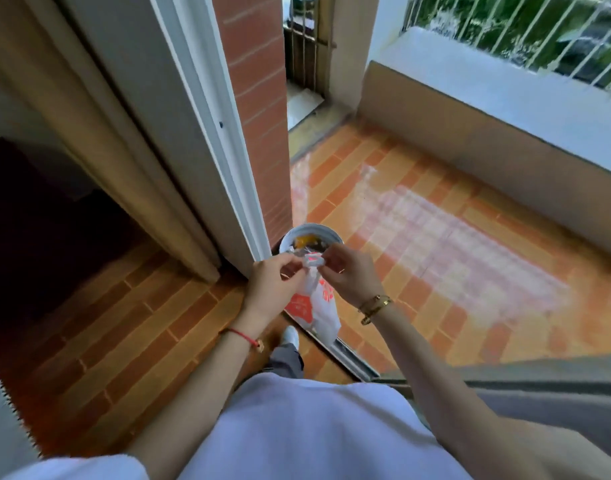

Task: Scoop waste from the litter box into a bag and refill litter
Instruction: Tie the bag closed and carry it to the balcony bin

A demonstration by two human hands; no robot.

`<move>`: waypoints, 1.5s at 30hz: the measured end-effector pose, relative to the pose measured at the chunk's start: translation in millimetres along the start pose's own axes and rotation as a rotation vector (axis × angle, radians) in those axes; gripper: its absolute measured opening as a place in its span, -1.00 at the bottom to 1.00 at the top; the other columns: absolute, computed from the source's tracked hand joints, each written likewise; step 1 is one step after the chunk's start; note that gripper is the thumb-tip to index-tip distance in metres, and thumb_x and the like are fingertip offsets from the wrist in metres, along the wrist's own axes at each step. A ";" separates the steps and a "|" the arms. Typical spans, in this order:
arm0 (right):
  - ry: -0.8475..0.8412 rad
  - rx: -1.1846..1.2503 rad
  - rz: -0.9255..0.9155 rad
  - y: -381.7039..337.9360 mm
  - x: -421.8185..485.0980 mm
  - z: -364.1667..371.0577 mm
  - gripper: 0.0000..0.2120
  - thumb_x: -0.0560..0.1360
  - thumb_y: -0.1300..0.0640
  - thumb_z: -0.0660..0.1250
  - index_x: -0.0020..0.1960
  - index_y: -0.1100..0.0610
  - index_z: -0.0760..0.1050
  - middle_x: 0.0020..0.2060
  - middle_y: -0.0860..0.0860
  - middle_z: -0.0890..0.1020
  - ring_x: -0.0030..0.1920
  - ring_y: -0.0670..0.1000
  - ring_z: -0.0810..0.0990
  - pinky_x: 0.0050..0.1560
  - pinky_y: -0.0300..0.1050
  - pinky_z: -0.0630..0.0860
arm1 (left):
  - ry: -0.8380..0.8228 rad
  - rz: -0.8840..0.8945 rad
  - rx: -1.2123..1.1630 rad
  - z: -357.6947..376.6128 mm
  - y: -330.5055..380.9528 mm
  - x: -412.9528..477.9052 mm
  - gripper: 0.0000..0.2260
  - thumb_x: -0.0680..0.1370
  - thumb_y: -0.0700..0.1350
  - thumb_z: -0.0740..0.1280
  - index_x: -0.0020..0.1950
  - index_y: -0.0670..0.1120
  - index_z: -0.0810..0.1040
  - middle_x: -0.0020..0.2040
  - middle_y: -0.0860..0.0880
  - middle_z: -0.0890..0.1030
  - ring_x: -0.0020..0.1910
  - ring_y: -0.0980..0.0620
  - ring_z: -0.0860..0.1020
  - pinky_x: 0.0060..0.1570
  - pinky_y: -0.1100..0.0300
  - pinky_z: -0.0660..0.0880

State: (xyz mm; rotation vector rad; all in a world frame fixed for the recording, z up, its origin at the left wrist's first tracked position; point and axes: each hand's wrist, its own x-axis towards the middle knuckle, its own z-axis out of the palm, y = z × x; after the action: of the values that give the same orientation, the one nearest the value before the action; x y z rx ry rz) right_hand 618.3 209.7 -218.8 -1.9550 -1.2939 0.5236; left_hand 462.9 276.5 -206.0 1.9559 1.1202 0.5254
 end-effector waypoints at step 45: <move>-0.345 -0.158 0.502 212.4 258.7 102.6 -0.78 0.50 0.18 0.23 0.12 0.19 0.51 -0.10 0.09 0.65 -0.15 0.10 0.58 -0.20 -0.10 0.48 | -0.291 -0.378 0.021 136.4 -155.6 311.1 -0.90 0.55 -0.16 0.36 0.02 -0.10 0.66 -0.03 -0.05 0.66 -0.04 0.04 0.59 0.02 0.17 0.55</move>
State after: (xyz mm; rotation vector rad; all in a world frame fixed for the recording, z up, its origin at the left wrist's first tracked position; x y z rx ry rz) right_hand 786.9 430.4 -431.9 -2.4122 -1.0552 1.0697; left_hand 636.6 526.4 -422.7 1.7114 1.2649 0.0265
